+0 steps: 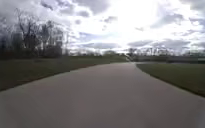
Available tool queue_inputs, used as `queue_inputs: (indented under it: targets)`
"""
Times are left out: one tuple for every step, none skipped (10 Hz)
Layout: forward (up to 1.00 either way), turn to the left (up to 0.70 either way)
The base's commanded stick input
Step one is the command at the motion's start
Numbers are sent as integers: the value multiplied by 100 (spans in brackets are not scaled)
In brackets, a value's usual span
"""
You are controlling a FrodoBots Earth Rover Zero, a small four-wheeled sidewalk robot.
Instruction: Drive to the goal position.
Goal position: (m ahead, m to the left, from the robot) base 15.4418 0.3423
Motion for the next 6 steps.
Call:
queue_inputs:
  targets:
    - [98, 0]
    - [98, -8]
    - [98, -25]
    - [98, -39]
    - [98, -39]
    - [98, -38]
